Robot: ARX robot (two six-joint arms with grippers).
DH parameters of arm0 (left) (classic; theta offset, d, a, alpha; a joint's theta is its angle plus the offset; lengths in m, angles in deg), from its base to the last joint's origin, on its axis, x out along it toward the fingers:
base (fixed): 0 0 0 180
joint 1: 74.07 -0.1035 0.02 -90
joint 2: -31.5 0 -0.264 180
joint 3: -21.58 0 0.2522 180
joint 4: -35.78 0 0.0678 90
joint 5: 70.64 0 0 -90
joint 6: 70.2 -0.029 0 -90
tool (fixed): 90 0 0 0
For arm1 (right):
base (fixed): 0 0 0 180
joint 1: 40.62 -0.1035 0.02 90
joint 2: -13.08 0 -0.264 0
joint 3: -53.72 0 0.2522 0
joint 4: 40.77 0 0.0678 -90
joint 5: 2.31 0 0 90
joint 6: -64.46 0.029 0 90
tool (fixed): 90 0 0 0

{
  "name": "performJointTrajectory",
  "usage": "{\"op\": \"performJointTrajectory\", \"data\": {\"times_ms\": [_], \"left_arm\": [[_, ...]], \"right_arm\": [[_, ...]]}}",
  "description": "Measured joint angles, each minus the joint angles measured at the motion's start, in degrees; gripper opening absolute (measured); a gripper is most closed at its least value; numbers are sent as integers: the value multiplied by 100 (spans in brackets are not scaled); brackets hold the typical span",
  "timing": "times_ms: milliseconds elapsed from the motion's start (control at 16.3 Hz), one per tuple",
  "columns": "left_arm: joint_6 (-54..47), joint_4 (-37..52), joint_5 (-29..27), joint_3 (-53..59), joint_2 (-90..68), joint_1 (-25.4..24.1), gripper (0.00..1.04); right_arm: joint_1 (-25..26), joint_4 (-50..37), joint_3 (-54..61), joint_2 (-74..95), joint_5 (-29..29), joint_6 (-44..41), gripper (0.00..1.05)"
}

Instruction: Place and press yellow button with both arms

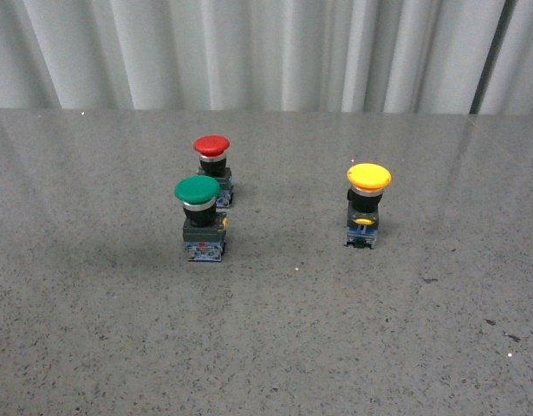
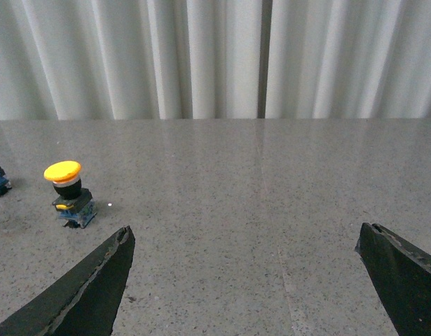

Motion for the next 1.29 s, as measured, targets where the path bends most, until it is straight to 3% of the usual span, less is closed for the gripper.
{"op": "performJointTrajectory", "data": {"times_ms": [122, 490, 673, 796, 1286], "left_arm": [[597, -946, 382, 1099, 1488, -498, 73], [1067, -535, 1185, 2975, 2918, -1335, 1], [1069, -549, 1427, 3399, 3357, -1565, 2], [1069, -654, 1919, 3633, 3679, -2151, 2], [1082, -1180, 2009, 4092, 4677, -2124, 2]], "right_arm": [[0, 7, 0, 0, 0, 0, 98], [0, 0, 0, 0, -2, 0, 98], [0, 2, 0, 0, -2, 0, 98], [0, 0, 0, 0, -2, 0, 98], [0, 2, 0, 0, 0, 0, 98]]}}
